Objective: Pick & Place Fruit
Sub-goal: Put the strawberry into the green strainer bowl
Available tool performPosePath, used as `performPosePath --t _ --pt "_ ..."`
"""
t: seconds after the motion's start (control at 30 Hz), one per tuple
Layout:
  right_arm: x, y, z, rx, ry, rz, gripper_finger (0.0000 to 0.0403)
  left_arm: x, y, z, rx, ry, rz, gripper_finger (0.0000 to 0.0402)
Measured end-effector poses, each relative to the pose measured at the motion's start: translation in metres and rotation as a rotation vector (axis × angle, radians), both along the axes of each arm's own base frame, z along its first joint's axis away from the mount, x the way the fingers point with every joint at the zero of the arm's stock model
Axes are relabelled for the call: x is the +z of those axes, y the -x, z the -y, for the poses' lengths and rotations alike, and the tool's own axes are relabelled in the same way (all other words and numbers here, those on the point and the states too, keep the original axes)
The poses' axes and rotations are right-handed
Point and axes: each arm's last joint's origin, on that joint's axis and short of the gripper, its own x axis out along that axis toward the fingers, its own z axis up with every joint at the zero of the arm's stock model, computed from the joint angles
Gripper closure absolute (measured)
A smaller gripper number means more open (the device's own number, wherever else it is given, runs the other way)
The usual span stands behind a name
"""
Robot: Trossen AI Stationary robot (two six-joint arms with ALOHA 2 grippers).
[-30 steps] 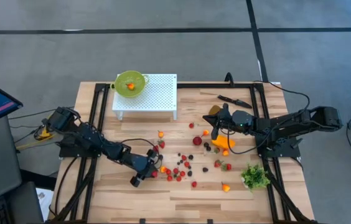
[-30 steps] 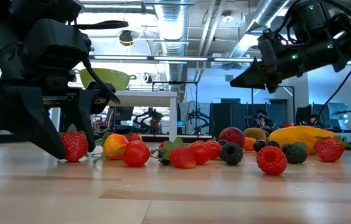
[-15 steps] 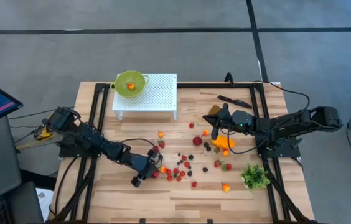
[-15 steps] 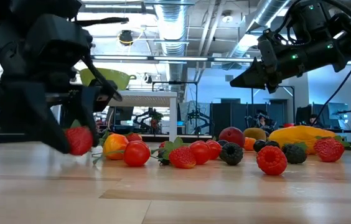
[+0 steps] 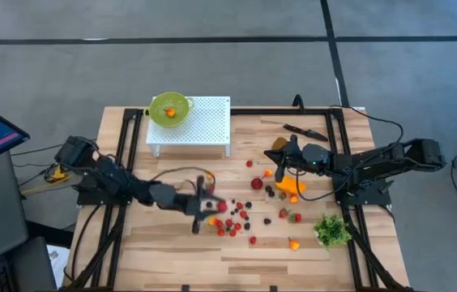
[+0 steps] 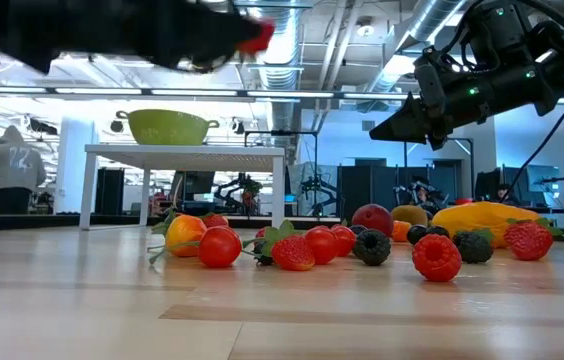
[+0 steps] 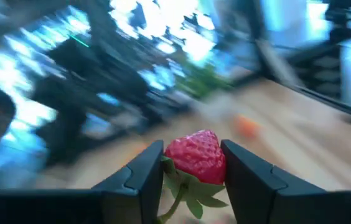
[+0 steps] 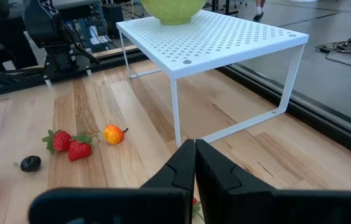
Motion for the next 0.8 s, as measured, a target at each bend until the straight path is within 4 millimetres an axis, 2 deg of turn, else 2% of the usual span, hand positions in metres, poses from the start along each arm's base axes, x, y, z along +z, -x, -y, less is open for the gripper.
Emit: performPosePath --t 0.2,0.47,0.63,0.8 --pt "0.000 0.000 0.000 0.002 0.008 -0.003 0.0397 0.060 0.019 -0.032 0.225 -0.120 0.241 0.0260" --pt "0.000 0.000 0.000 0.002 0.009 -0.004 0.0397 0.125 0.068 -0.086 0.498 -0.048 0.508 0.0260" --pt "0.000 0.000 0.000 0.002 0.007 -0.003 0.0397 0.146 0.099 -0.114 0.686 -0.031 0.621 0.0260" --pt "0.000 0.000 0.000 0.002 0.007 -0.003 0.0397 0.146 0.111 -0.138 0.953 -0.019 0.559 0.0260"
